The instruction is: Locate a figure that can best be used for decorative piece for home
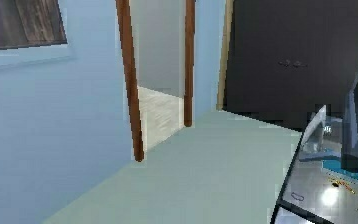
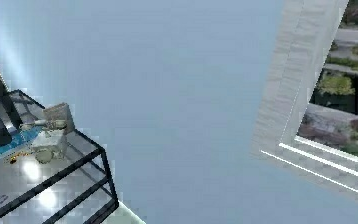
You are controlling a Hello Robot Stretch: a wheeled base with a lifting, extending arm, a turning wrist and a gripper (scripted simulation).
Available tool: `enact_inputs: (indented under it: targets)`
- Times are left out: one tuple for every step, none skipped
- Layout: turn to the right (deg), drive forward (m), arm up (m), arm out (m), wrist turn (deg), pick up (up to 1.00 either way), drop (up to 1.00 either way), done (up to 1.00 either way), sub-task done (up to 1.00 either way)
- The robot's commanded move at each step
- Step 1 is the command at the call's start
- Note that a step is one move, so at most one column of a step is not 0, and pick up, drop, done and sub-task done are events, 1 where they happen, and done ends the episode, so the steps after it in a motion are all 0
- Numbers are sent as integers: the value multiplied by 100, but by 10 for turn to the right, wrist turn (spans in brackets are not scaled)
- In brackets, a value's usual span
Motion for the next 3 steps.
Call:
enact_inputs:
  targets:
    - [360, 0, 0, 0, 0, 0, 0, 0, 0]
    - [0, 30, 0, 0, 0, 0, 0, 0, 0]
    - [-420, 0, 0, 0, 0, 0, 0, 0, 0]
